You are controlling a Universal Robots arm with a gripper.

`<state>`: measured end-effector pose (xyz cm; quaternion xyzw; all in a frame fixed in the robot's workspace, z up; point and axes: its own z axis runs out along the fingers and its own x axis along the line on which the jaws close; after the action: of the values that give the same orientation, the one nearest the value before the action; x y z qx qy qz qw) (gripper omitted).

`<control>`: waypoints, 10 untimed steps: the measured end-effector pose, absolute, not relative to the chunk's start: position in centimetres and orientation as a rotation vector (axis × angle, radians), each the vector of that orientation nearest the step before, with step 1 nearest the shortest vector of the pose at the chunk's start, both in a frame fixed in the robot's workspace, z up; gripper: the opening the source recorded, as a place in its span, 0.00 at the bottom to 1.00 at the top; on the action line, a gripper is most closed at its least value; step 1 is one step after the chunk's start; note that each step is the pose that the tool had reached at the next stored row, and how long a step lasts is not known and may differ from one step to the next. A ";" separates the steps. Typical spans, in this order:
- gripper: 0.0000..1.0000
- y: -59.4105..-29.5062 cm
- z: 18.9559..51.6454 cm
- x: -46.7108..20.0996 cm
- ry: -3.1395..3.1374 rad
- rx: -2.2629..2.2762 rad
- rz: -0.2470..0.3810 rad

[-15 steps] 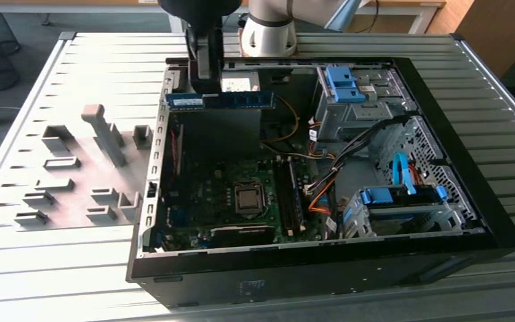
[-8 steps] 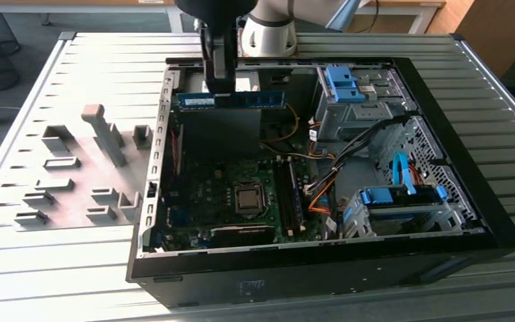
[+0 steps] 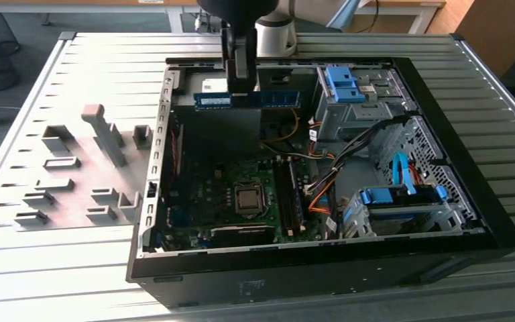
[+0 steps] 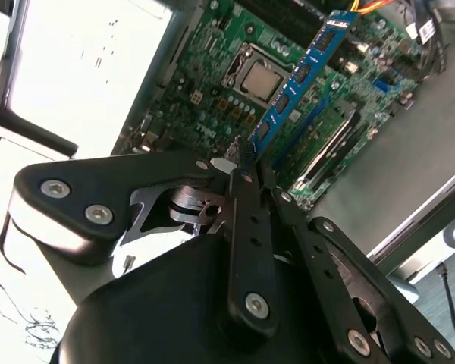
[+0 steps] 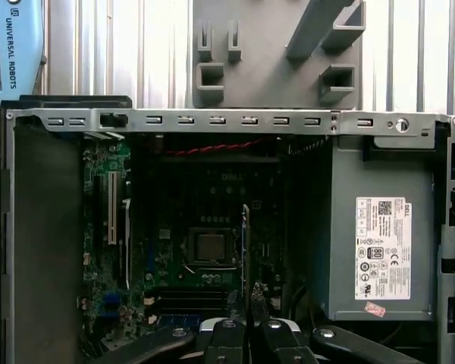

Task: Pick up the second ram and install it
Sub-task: 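Pick up the second ram and move it above second insertion slot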

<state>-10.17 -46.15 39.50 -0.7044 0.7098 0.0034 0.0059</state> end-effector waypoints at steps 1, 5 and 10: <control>0.14 -46.1 39.5 -9.9 2.222 -2.205 0.010; 0.14 -46.1 39.5 -9.0 2.221 -2.205 0.011; 0.14 -46.1 39.5 -7.6 2.221 -2.205 0.010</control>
<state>-7.59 -46.15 39.50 -0.7044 0.7097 0.0033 0.0059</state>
